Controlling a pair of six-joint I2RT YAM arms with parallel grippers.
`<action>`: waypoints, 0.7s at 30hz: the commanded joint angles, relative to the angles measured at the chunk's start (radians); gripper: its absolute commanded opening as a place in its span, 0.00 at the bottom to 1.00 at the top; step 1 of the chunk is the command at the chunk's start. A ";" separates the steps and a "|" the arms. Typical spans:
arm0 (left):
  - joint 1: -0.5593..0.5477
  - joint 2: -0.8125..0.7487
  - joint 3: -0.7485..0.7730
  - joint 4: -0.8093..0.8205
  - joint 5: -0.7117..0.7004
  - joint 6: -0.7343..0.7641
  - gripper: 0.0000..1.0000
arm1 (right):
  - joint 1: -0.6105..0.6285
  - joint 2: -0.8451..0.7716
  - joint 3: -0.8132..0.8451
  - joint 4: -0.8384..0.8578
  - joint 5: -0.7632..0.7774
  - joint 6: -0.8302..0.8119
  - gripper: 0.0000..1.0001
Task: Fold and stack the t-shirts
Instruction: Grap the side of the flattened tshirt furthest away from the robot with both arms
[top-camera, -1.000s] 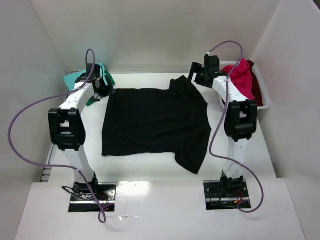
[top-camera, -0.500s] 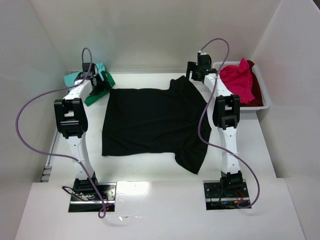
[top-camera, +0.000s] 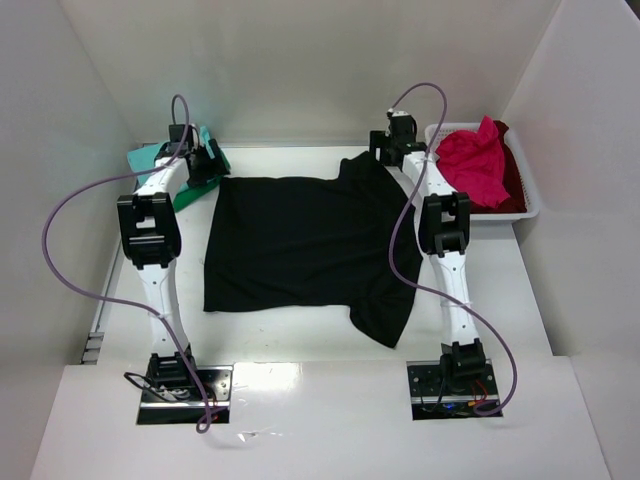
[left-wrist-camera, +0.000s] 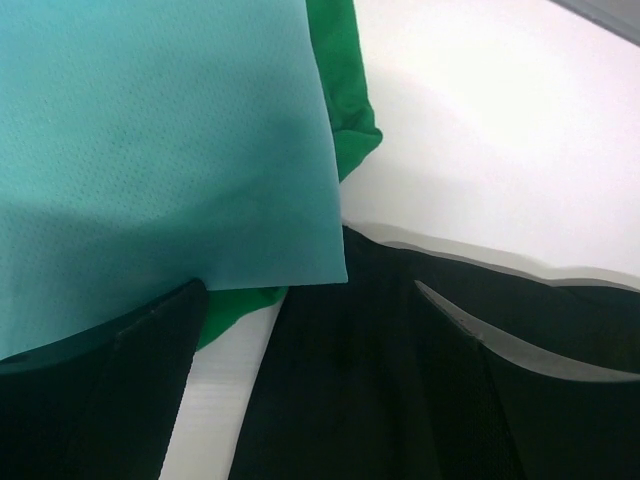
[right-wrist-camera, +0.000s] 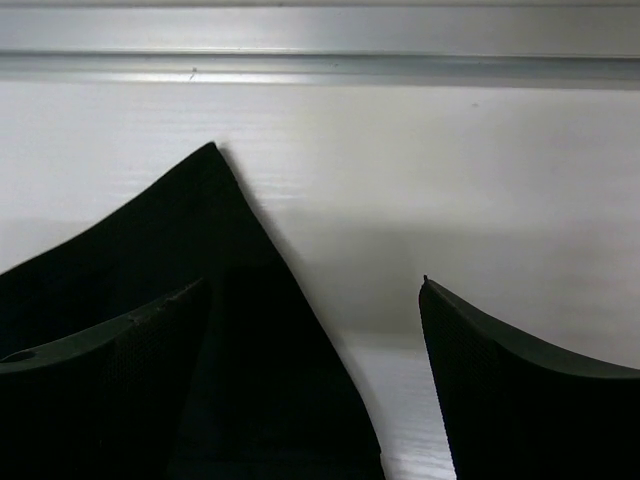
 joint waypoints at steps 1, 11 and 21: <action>0.001 0.027 0.045 0.009 0.021 0.020 0.89 | 0.021 0.023 0.044 0.000 -0.042 -0.050 0.89; 0.001 0.027 0.045 -0.010 0.021 0.039 0.89 | 0.021 0.043 0.073 -0.032 -0.051 -0.062 0.68; 0.001 0.047 0.076 -0.048 0.042 0.048 0.89 | 0.049 0.043 0.064 -0.066 -0.021 -0.082 0.37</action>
